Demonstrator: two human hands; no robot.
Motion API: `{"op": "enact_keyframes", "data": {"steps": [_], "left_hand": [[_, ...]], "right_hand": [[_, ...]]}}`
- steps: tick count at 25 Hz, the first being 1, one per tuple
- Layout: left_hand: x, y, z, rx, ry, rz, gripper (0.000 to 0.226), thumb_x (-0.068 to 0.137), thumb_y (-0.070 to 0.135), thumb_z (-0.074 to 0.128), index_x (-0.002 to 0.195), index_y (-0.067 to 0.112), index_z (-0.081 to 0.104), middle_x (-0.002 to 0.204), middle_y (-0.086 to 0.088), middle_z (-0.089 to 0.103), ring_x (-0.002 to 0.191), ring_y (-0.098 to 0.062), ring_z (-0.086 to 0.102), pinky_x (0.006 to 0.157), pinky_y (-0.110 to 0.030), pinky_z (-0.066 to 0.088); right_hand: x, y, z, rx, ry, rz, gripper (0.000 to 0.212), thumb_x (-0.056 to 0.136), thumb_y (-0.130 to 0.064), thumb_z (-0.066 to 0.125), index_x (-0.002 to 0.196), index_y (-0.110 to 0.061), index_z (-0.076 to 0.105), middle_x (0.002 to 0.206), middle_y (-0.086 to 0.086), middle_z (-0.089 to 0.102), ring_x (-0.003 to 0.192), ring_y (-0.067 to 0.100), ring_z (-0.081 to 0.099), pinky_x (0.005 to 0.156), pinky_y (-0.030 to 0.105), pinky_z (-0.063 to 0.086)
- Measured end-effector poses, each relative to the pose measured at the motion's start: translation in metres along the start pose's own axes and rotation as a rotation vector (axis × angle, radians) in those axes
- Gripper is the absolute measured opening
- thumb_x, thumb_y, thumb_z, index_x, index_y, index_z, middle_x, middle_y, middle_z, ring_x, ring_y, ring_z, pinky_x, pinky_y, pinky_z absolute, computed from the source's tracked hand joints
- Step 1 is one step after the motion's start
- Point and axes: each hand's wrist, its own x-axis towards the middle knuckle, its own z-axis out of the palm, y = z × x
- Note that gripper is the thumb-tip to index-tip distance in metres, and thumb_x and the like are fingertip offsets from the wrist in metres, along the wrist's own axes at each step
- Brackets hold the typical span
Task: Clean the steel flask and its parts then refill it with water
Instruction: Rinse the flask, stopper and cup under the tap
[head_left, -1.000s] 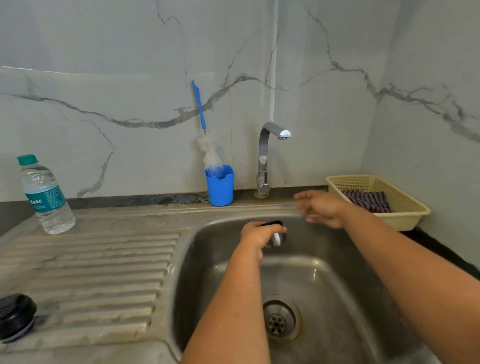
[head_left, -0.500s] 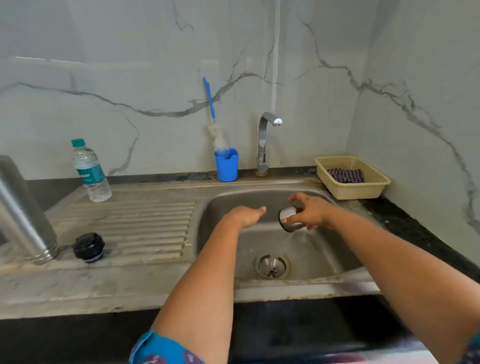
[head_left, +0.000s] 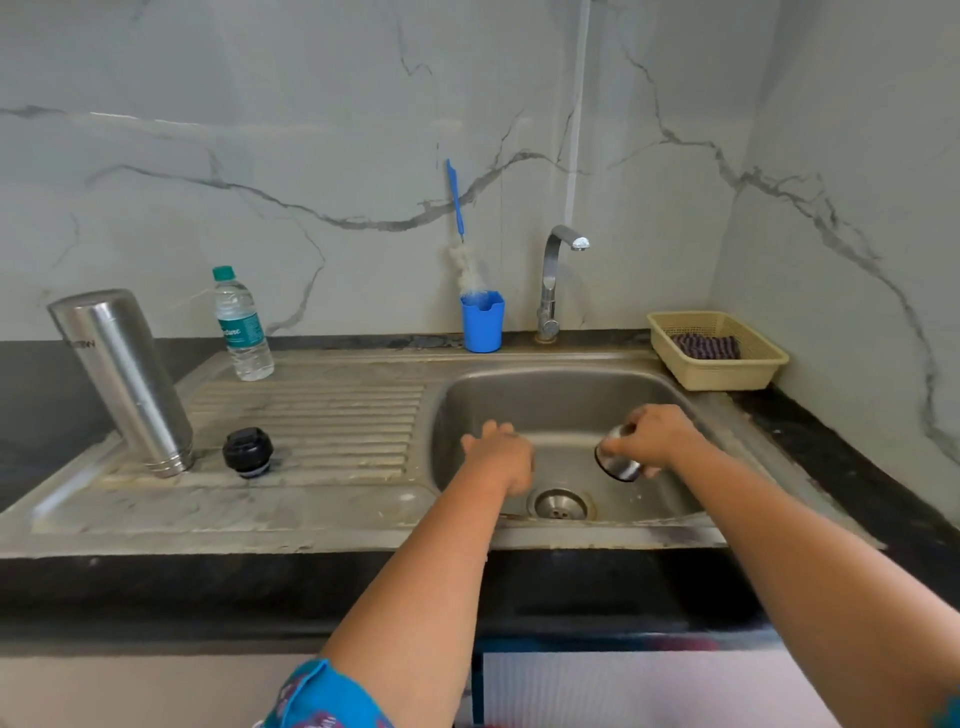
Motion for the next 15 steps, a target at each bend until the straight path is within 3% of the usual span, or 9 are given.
{"op": "enact_keyframes", "data": {"steps": [2, 4, 5, 6, 8, 9, 11, 12, 15], "left_hand": [[0.000, -0.004, -0.005, -0.147, 0.013, 0.081, 0.039, 0.094, 0.014, 0.058, 0.131, 0.029, 0.060, 0.143, -0.008, 0.042, 0.132, -0.031, 0.041, 0.112, -0.046, 0.034], [-0.004, -0.006, -0.005, -0.331, 0.096, 0.098, 0.031, 0.095, 0.009, 0.057, 0.123, 0.020, 0.065, 0.132, -0.009, 0.057, 0.120, -0.028, 0.056, 0.106, -0.043, 0.044], [-0.008, -0.008, -0.002, -0.343, 0.148, 0.056, 0.031, 0.095, 0.007, 0.055, 0.123, 0.017, 0.064, 0.130, -0.009, 0.059, 0.118, -0.028, 0.057, 0.105, -0.044, 0.045], [-0.010, -0.011, 0.002, -0.204, 0.184, -0.020, 0.034, 0.094, 0.009, 0.054, 0.126, 0.017, 0.061, 0.133, -0.010, 0.055, 0.122, -0.029, 0.052, 0.106, -0.047, 0.042], [-0.016, -0.016, 0.006, -0.011, 0.186, -0.148, 0.045, 0.092, 0.017, 0.059, 0.136, 0.022, 0.051, 0.142, -0.010, 0.042, 0.132, -0.032, 0.038, 0.111, -0.056, 0.031], [-0.020, -0.017, 0.004, -0.044, 0.182, -0.128, 0.051, 0.091, 0.023, 0.062, 0.139, 0.026, 0.047, 0.142, -0.008, 0.041, 0.134, -0.031, 0.037, 0.111, -0.057, 0.030], [-0.027, -0.021, -0.004, -0.145, 0.242, -0.078, 0.060, 0.091, 0.025, 0.064, 0.144, 0.033, 0.038, 0.135, -0.004, 0.052, 0.130, -0.028, 0.046, 0.110, -0.054, 0.033], [-0.031, -0.022, -0.008, -0.075, 0.273, -0.058, 0.062, 0.091, 0.024, 0.063, 0.146, 0.033, 0.035, 0.133, -0.004, 0.055, 0.130, -0.028, 0.047, 0.110, -0.054, 0.032], [-0.049, -0.022, -0.011, -0.017, 0.187, -0.076, 0.069, 0.090, 0.050, 0.061, 0.149, 0.030, 0.032, 0.151, -0.008, 0.038, 0.143, -0.033, 0.029, 0.113, -0.059, 0.026]], "right_hand": [[-0.002, -0.006, -0.021, 0.090, 0.238, -0.074, 0.052, 0.078, -0.051, 0.070, 0.113, -0.014, 0.059, 0.097, 0.005, 0.064, 0.079, 0.016, 0.065, 0.078, 0.030, 0.055], [-0.007, -0.008, -0.041, 0.283, 0.558, -0.137, 0.054, 0.079, -0.046, 0.072, 0.122, -0.016, 0.056, 0.107, 0.009, 0.060, 0.090, 0.023, 0.057, 0.083, 0.035, 0.049], [-0.009, -0.009, -0.042, 0.338, 0.614, -0.148, 0.056, 0.080, -0.045, 0.071, 0.125, -0.017, 0.054, 0.109, 0.010, 0.057, 0.092, 0.025, 0.056, 0.083, 0.037, 0.049], [-0.011, -0.010, -0.036, 0.337, 0.522, -0.134, 0.057, 0.080, -0.045, 0.072, 0.126, -0.017, 0.053, 0.109, 0.010, 0.056, 0.091, 0.025, 0.058, 0.082, 0.037, 0.050], [-0.012, -0.011, -0.013, 0.182, 0.162, -0.100, 0.059, 0.079, -0.043, 0.073, 0.127, -0.018, 0.051, 0.114, 0.010, 0.056, 0.091, 0.022, 0.060, 0.081, 0.033, 0.052], [-0.013, -0.013, -0.003, 0.171, 0.158, -0.114, 0.059, 0.080, -0.043, 0.072, 0.130, -0.019, 0.049, 0.120, 0.011, 0.053, 0.095, 0.022, 0.058, 0.085, 0.033, 0.051], [-0.019, -0.023, 0.004, 0.326, 0.450, -0.220, 0.059, 0.083, -0.039, 0.070, 0.134, -0.025, 0.043, 0.128, 0.011, 0.043, 0.103, 0.023, 0.051, 0.093, 0.037, 0.046], [-0.021, -0.026, 0.007, 0.361, 0.519, -0.257, 0.059, 0.084, -0.037, 0.070, 0.135, -0.026, 0.041, 0.129, 0.010, 0.039, 0.104, 0.022, 0.049, 0.094, 0.037, 0.046], [-0.029, -0.034, 0.023, 0.124, 0.208, -0.150, 0.064, 0.083, -0.039, 0.070, 0.137, -0.023, 0.039, 0.132, 0.014, 0.040, 0.108, 0.029, 0.053, 0.093, 0.039, 0.047]]}}
